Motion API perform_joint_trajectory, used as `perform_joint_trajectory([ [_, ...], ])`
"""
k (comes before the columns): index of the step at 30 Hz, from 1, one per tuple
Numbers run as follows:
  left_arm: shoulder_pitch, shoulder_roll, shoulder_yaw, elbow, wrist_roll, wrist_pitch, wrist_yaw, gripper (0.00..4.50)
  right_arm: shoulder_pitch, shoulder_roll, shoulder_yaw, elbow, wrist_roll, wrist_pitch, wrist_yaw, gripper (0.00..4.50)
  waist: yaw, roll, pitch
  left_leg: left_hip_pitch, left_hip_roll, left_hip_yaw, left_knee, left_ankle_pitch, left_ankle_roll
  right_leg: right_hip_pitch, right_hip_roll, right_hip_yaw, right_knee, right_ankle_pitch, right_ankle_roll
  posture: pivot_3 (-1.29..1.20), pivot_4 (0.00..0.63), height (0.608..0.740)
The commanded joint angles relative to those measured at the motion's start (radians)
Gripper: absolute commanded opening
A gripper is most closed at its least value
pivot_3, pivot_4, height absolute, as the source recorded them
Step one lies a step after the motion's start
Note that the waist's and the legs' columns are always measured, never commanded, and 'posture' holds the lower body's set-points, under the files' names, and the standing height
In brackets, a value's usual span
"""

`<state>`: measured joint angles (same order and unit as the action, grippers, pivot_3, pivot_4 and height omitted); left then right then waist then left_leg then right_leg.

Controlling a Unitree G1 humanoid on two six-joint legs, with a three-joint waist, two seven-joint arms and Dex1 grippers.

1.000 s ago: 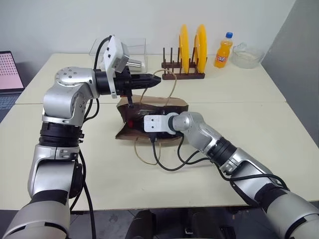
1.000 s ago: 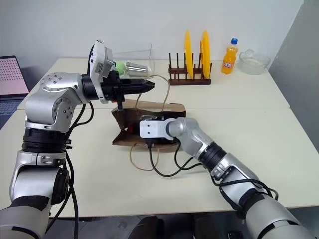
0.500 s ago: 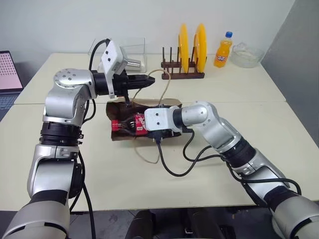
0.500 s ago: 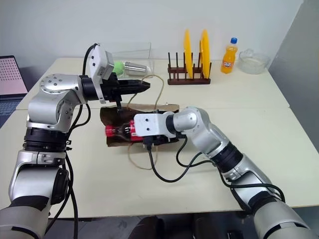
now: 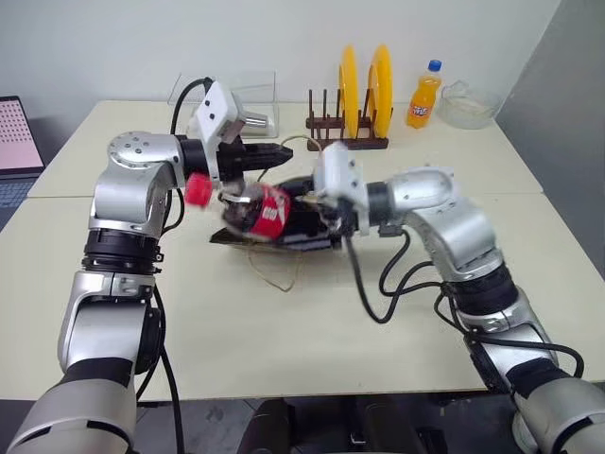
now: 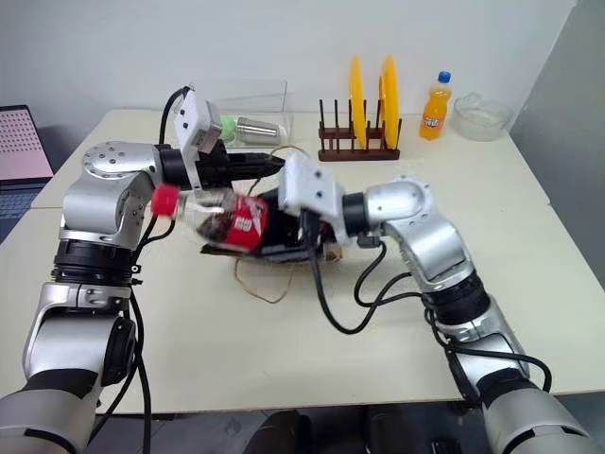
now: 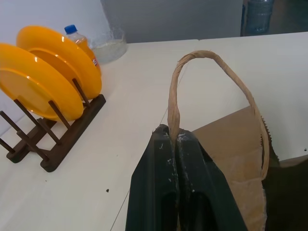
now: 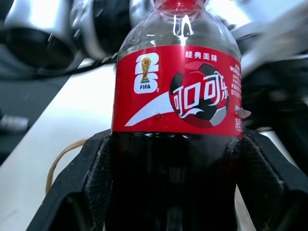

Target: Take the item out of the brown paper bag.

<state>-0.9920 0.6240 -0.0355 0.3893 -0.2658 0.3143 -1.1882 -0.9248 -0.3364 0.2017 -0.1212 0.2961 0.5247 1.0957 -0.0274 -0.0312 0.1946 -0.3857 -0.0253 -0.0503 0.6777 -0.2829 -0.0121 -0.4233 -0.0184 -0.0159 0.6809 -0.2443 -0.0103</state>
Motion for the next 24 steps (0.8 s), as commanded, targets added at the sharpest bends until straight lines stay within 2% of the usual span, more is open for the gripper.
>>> perform_joint_trajectory([
  [1,-0.023,0.000,0.004,-0.013,0.005,-0.019,0.005,0.00,-0.034,-0.050,-0.121,-0.052,0.071,0.051,-0.045,3.15,0.000,0.000,0.000,0.000,0.000,0.000,0.000,0.000,0.000,0.000,0.000,0.000,0.000,0.000,0.000,0.00,0.150,0.740],
  [5,-0.023,0.000,0.005,-0.011,0.010,-0.019,0.004,0.00,-0.031,-0.142,-0.218,-0.066,0.105,0.100,-0.093,3.15,0.001,0.000,0.000,0.000,0.000,0.000,0.000,0.000,0.000,0.000,0.000,0.000,0.000,0.000,0.000,0.00,0.150,0.740],
  [10,-0.020,0.002,0.010,-0.012,0.013,-0.018,0.007,0.00,0.067,-0.320,-0.269,0.002,0.037,0.062,-0.121,3.15,0.002,0.000,0.000,-0.001,0.000,0.001,-0.001,0.000,0.000,0.000,0.000,0.000,-0.001,0.000,0.000,0.00,0.150,0.740],
  [13,-0.020,0.003,0.012,-0.013,0.013,-0.017,0.008,0.00,0.119,-0.387,-0.223,0.119,-0.061,0.008,-0.159,3.15,0.002,0.000,0.000,-0.001,0.000,0.001,0.000,0.000,0.001,0.000,0.000,0.000,-0.001,0.000,0.000,0.00,0.150,0.740],
  [16,-0.019,0.002,0.013,-0.016,0.012,-0.018,0.008,0.00,0.148,-0.425,-0.117,0.247,-0.195,-0.105,-0.171,3.15,-0.001,0.000,0.000,-0.001,0.000,0.003,0.000,0.000,0.001,0.000,0.000,0.001,-0.001,0.000,0.000,0.00,0.150,0.740],
  [19,-0.015,0.001,0.014,-0.025,0.009,-0.015,0.009,0.00,0.143,-0.435,-0.035,0.382,-0.301,-0.191,-0.184,3.15,-0.007,0.001,0.000,0.000,0.001,0.005,-0.001,0.000,0.001,-0.001,0.001,0.002,0.000,0.000,0.000,0.00,0.150,0.740],
  [24,-0.009,0.005,0.018,-0.038,0.006,-0.010,0.010,0.00,0.103,-0.423,0.042,0.548,-0.377,-0.258,-0.143,3.15,-0.005,0.001,0.001,0.000,0.001,0.005,-0.001,0.000,0.000,-0.001,0.001,0.003,0.000,0.000,0.000,0.00,0.150,0.740],
])
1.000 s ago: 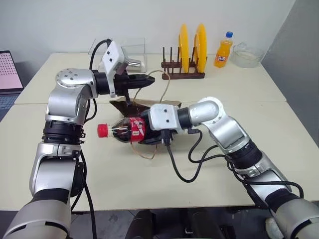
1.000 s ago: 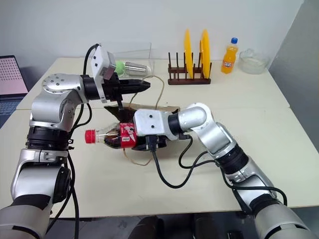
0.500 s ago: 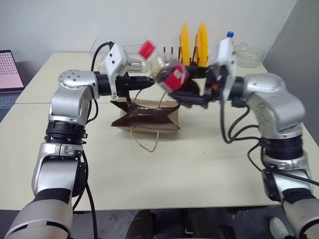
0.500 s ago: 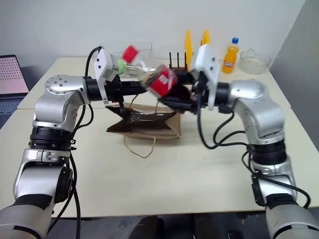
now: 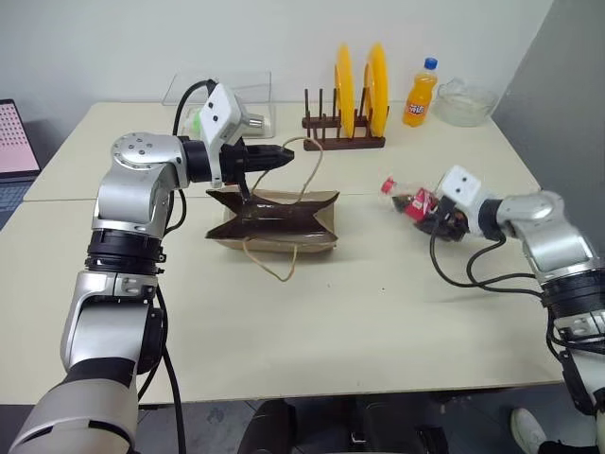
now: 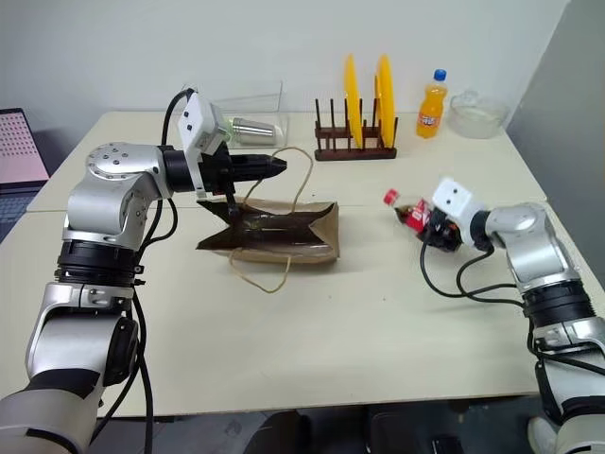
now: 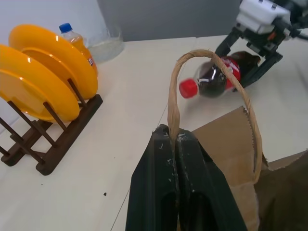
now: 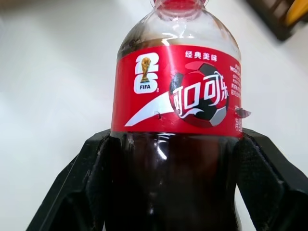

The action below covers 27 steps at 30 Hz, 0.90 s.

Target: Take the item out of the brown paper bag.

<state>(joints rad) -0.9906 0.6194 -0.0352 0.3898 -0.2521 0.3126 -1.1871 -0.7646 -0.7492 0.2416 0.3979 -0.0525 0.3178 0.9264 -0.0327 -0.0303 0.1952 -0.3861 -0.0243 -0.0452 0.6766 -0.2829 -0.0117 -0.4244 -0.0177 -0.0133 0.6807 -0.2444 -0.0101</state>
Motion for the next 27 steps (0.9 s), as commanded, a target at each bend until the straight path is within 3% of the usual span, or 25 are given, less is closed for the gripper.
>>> perform_joint_trajectory([
  [1,-0.009,0.010,0.018,-0.040,-0.008,-0.008,0.010,0.00,-0.066,-0.010,0.013,0.053,-0.039,-0.055,0.037,3.15,0.001,0.000,0.000,0.000,0.000,0.000,0.000,0.000,0.000,0.000,0.000,0.000,0.000,0.000,0.000,0.00,0.150,0.740],
  [6,-0.008,0.009,0.019,-0.042,-0.009,-0.008,0.013,0.00,-0.106,-0.009,0.048,0.157,-0.072,-0.076,0.107,3.15,0.002,0.000,0.000,0.000,0.000,0.000,0.000,0.000,0.000,0.000,0.000,0.000,-0.001,0.000,0.000,0.00,0.150,0.740],
  [10,-0.010,0.006,0.017,-0.039,-0.008,-0.011,0.013,0.00,-0.130,-0.010,0.044,0.210,-0.087,-0.101,0.131,4.48,0.003,0.000,0.000,0.000,0.000,0.000,0.000,0.000,0.000,0.000,0.000,0.000,0.000,0.000,0.000,0.00,0.150,0.740],
  [16,-0.016,-0.001,0.012,-0.031,-0.007,-0.012,0.014,0.00,-0.109,-0.063,-0.019,0.141,-0.041,-0.088,0.197,4.48,0.004,0.000,0.000,0.000,0.000,0.000,0.001,0.000,0.000,0.000,0.000,0.000,0.000,0.000,0.000,0.00,0.150,0.740],
  [23,-0.036,-0.019,0.010,0.010,0.002,-0.031,0.021,0.00,0.089,-0.205,-0.249,-0.359,0.195,0.074,0.290,4.48,0.010,0.000,0.000,-0.001,0.000,-0.001,0.001,0.000,0.000,0.001,-0.001,-0.001,-0.001,0.000,0.000,0.00,0.150,0.740],
  [27,-0.088,-0.053,0.009,0.111,0.030,-0.085,0.060,0.00,0.232,-0.113,-0.451,-0.793,0.428,0.297,0.138,4.48,0.009,0.000,0.000,0.000,0.000,-0.003,0.001,0.000,0.000,0.002,-0.001,-0.003,-0.001,-0.001,0.001,0.00,0.150,0.740],
])
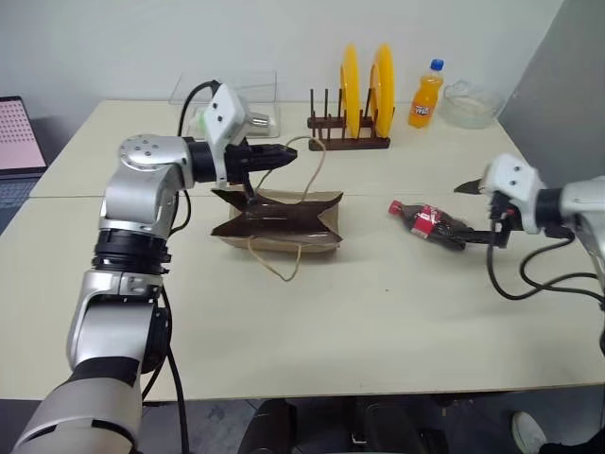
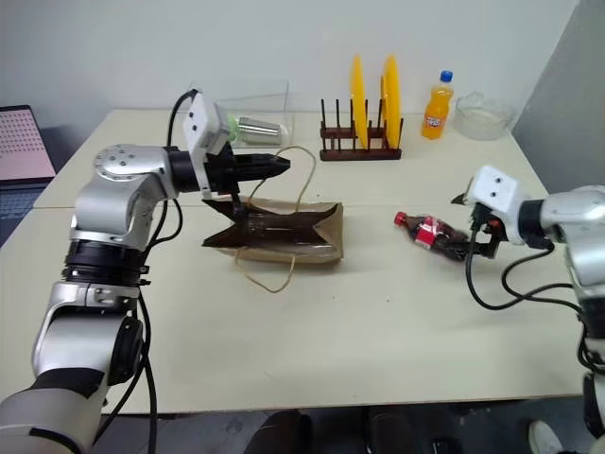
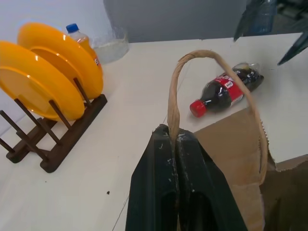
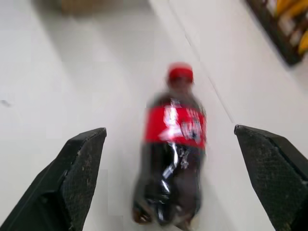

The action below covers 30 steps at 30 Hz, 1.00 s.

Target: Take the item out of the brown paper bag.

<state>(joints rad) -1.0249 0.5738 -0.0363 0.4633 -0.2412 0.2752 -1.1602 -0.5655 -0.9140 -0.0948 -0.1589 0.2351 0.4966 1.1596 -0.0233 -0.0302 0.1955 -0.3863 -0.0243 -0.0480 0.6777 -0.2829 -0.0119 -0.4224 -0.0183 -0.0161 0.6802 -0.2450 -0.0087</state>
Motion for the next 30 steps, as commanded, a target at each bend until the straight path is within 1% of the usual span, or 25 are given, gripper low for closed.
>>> perform_joint_trajectory([
  [1,-0.065,-0.012,0.009,0.062,0.027,-0.060,0.039,0.00,0.050,0.089,-0.129,-0.290,0.165,0.151,-0.147,4.48,-0.002,0.000,0.000,0.001,0.000,-0.001,0.000,0.000,0.000,0.001,0.000,-0.001,0.000,-0.002,0.003,0.00,0.150,0.740],
  [2,-0.088,-0.019,0.006,0.105,0.046,-0.085,0.059,0.00,0.085,0.158,-0.130,-0.371,0.189,0.175,-0.224,4.48,-0.002,0.000,0.000,0.002,0.000,0.000,0.000,0.000,0.000,0.001,0.000,0.000,0.000,-0.002,0.004,0.00,0.150,0.740],
  [4,-0.121,-0.029,0.002,0.176,0.075,-0.132,0.087,0.00,0.133,0.242,-0.120,-0.475,0.211,0.208,-0.326,4.48,-0.001,-0.002,-0.001,0.002,0.000,-0.001,0.000,0.000,0.000,0.003,0.000,-0.001,0.000,-0.002,0.004,0.00,0.150,0.740],
  [7,-0.187,-0.045,0.003,0.302,0.113,-0.215,0.129,0.61,0.210,0.337,-0.052,-0.576,0.217,0.252,-0.438,4.50,0.005,-0.002,-0.001,0.002,0.000,-0.001,0.001,0.000,0.000,0.002,0.000,0.000,0.000,-0.002,0.004,0.00,0.150,0.740],
  [10,-0.236,-0.038,-0.008,0.397,0.147,-0.272,0.117,1.49,0.223,0.421,0.017,-0.599,0.189,0.245,-0.548,4.50,0.006,-0.002,-0.001,0.001,-0.001,0.000,0.001,0.000,0.000,0.001,-0.001,0.001,0.000,-0.002,0.004,0.00,0.150,0.740],
  [13,-0.252,-0.025,-0.008,0.437,0.164,-0.315,0.096,2.45,0.204,0.474,0.061,-0.584,0.164,0.221,-0.619,4.50,0.006,-0.002,-0.001,0.001,-0.001,0.000,0.000,0.000,0.000,0.001,0.000,0.001,0.000,-0.002,0.004,0.00,0.150,0.740],
  [15,-0.249,-0.010,-0.009,0.437,0.171,-0.343,0.076,2.98,0.199,0.490,0.084,-0.569,0.151,0.206,-0.638,4.50,0.004,-0.002,-0.001,0.001,-0.001,0.000,0.000,0.000,0.000,0.000,0.000,0.001,0.000,-0.001,0.003,0.00,0.150,0.740],
  [16,-0.245,-0.005,-0.007,0.434,0.174,-0.355,0.072,3.32,0.201,0.489,0.091,-0.560,0.147,0.197,-0.638,4.50,0.004,-0.002,-0.001,0.001,-0.001,0.000,0.000,0.000,0.000,0.000,0.000,0.000,0.000,0.001,0.000,0.00,0.150,0.740],
  [19,-0.224,0.026,-0.005,0.408,0.182,-0.381,0.055,4.22,0.210,0.476,0.107,-0.536,0.144,0.169,-0.622,4.50,0.003,-0.002,-0.001,0.001,-0.001,0.000,0.000,0.000,0.000,0.000,0.000,0.000,0.000,0.001,0.000,0.00,0.150,0.740],
  [22,-0.192,0.072,0.005,0.359,0.180,-0.376,0.043,4.22,0.215,0.467,0.112,-0.510,0.143,0.137,-0.606,4.50,-0.003,-0.002,-0.001,0.001,-0.001,0.000,0.000,0.000,0.000,0.001,0.000,0.000,0.000,0.000,0.001,0.00,0.150,0.740],
  [24,-0.158,0.107,0.029,0.296,0.156,-0.333,0.044,4.22,0.217,0.471,0.108,-0.484,0.134,0.102,-0.609,4.50,-0.005,-0.002,-0.001,0.001,0.000,0.000,0.000,0.000,0.000,0.000,0.000,0.000,0.000,0.000,0.001,0.00,0.150,0.740],
  [26,-0.111,0.136,0.067,0.215,0.116,-0.257,0.051,4.22,0.219,0.481,0.104,-0.459,0.118,0.059,-0.624,4.50,-0.006,-0.002,-0.001,0.001,0.000,0.000,0.000,0.000,0.000,0.001,0.000,0.000,0.000,0.000,0.001,0.00,0.150,0.740],
  [28,-0.047,0.156,0.130,0.114,0.056,-0.137,0.091,4.22,0.223,0.496,0.100,-0.438,0.100,0.017,-0.646,4.50,-0.008,-0.002,-0.001,0.001,0.000,0.000,0.000,0.000,0.000,0.001,0.000,0.000,0.000,0.000,0.001,0.00,0.150,0.740],
  [30,0.053,0.167,0.204,-0.020,0.001,-0.031,0.154,4.22,0.237,0.512,0.096,-0.423,0.078,-0.027,-0.666,4.50,-0.007,-0.002,-0.001,0.001,0.000,0.000,0.000,0.000,0.000,0.001,0.000,0.001,0.001,0.000,0.001,0.00,0.150,0.740],
])
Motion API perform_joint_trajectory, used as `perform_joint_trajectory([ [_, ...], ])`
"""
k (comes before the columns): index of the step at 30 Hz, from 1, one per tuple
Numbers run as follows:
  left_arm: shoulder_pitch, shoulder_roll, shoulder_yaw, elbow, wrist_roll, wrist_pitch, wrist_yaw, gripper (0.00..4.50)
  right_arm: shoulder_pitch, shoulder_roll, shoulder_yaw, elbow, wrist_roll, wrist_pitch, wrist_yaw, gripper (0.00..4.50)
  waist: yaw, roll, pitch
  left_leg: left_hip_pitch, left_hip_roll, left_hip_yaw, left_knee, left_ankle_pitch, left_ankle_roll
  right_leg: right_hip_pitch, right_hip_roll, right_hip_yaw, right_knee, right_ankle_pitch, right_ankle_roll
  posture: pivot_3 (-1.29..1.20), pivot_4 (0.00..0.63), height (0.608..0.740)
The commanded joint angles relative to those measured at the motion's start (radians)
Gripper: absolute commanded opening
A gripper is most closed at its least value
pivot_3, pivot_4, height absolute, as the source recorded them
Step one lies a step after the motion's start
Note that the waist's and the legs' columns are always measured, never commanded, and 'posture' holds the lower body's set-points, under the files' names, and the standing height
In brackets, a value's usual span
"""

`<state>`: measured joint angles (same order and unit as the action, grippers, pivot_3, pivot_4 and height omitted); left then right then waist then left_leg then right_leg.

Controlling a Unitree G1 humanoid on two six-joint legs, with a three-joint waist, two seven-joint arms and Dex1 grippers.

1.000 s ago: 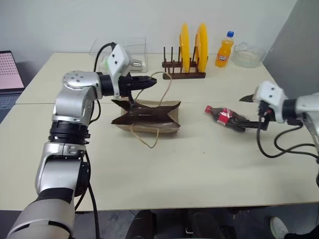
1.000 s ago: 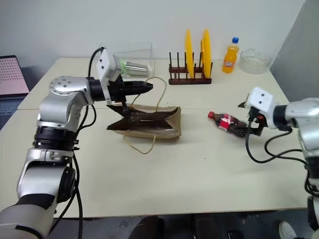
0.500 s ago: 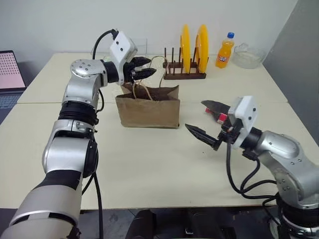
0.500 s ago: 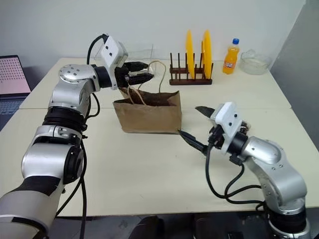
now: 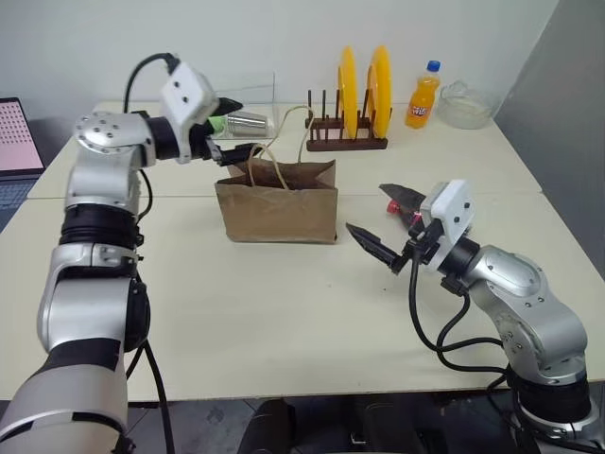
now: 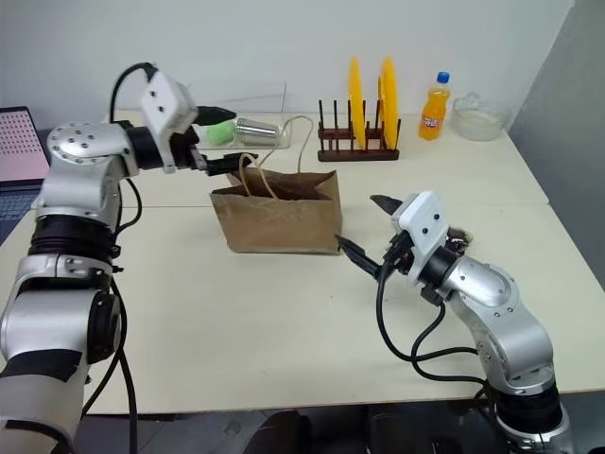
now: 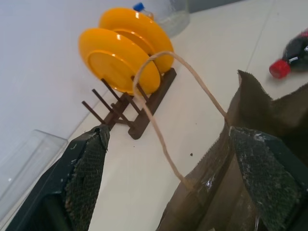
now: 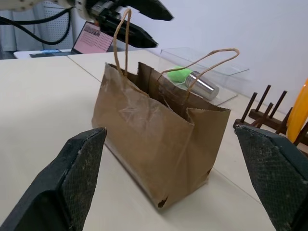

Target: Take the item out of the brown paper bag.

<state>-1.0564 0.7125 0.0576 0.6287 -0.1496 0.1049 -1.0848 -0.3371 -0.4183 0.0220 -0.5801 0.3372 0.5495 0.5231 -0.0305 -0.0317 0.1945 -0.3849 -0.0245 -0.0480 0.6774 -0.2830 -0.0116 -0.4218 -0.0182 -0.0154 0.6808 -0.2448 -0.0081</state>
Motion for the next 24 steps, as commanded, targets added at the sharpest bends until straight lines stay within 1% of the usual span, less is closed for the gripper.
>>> perform_joint_trajectory([
  [1,0.134,0.026,0.145,-0.249,-0.108,0.186,0.124,4.22,0.017,0.022,-0.022,0.002,-0.033,-0.100,-0.037,4.50,-0.001,0.000,0.000,0.000,0.000,0.000,0.000,0.000,0.000,0.000,0.000,0.000,0.000,0.000,0.000,0.00,0.150,0.740],
  [3,0.285,0.005,0.230,-0.416,-0.127,0.260,0.242,4.22,0.041,0.029,-0.025,0.006,-0.051,-0.137,-0.051,4.50,0.000,0.000,0.000,0.000,0.000,0.000,0.000,0.000,0.000,0.000,0.000,0.000,0.000,0.000,-0.001,0.00,0.150,0.740],
  [5,0.404,-0.020,0.280,-0.552,-0.131,0.294,0.334,4.22,0.061,0.032,-0.030,0.007,-0.062,-0.160,-0.058,4.50,0.001,0.000,0.000,0.001,0.000,0.000,0.000,0.000,0.000,0.001,0.000,0.001,0.000,0.000,-0.001,0.00,0.150,0.740],
  [8,0.639,-0.132,0.347,-0.819,-0.164,0.404,0.496,4.22,0.108,0.044,-0.052,-0.003,-0.064,-0.181,-0.087,4.50,0.007,0.000,0.000,0.001,0.000,0.000,0.000,0.000,0.000,0.001,0.000,0.001,-0.001,0.001,-0.001,0.00,0.150,0.740],
  [9,0.732,-0.186,0.348,-0.911,-0.149,0.422,0.557,4.22,0.132,0.053,-0.060,-0.008,-0.066,-0.192,-0.101,4.50,0.010,0.000,-0.001,0.002,0.000,0.000,0.000,0.000,0.000,0.002,-0.001,0.001,-0.001,0.001,-0.001,0.00,0.150,0.740],
  [11,0.837,-0.243,0.327,-1.014,-0.112,0.419,0.632,4.22,0.162,0.068,-0.066,-0.009,-0.068,-0.214,-0.116,4.50,0.017,0.000,-0.001,0.002,0.000,0.000,0.000,0.000,0.000,0.002,-0.001,0.002,-0.001,0.001,-0.001,0.00,0.150,0.740],
  [12,0.891,-0.266,0.297,-1.056,-0.074,0.417,0.670,4.22,0.192,0.076,-0.062,-0.007,-0.077,-0.233,-0.123,4.50,0.022,-0.001,-0.001,0.002,0.000,0.000,0.000,0.000,-0.001,0.002,-0.001,0.002,-0.001,0.001,-0.001,0.00,0.150,0.740],
  [14,0.983,-0.305,0.225,-1.117,-0.005,0.361,0.717,4.22,0.255,0.094,-0.047,-0.005,-0.088,-0.248,-0.137,4.50,0.031,-0.001,-0.001,0.003,0.000,0.000,0.000,0.000,-0.001,0.002,0.000,0.001,-0.001,0.000,-0.001,0.00,0.150,0.740],
  [17,1.042,-0.354,0.158,-1.162,0.020,0.307,0.750,4.22,0.302,0.119,-0.035,0.004,-0.108,-0.277,-0.159,4.50,0.036,-0.001,-0.001,0.003,0.000,0.000,-0.001,0.000,0.000,0.003,-0.001,0.002,-0.001,-0.002,0.003,0.00,0.150,0.740],
  [19,1.059,-0.355,0.099,-1.169,0.053,0.248,0.741,4.22,0.314,0.136,-0.033,0.015,-0.121,-0.293,-0.177,4.50,0.036,-0.001,-0.001,0.003,0.000,0.001,0.000,0.000,0.000,0.003,-0.001,0.002,-0.002,-0.002,0.004,0.00,0.150,0.740],
  [22,1.039,-0.407,0.091,-1.147,0.024,0.269,0.781,4.22,0.320,0.159,-0.028,0.036,-0.146,-0.313,-0.203,4.50,0.034,0.000,-0.002,0.004,0.000,0.001,0.000,0.000,0.000,0.004,0.000,0.002,-0.001,-0.002,0.004,0.00,0.150,0.740],
  [24,1.022,-0.424,0.093,-1.126,0.001,0.243,0.772,4.22,0.317,0.164,-0.023,0.036,-0.153,-0.315,-0.209,4.50,0.033,0.000,-0.002,0.004,0.000,0.000,0.000,0.000,0.000,0.003,0.000,0.002,-0.001,-0.002,0.004,0.00,0.150,0.740],
])
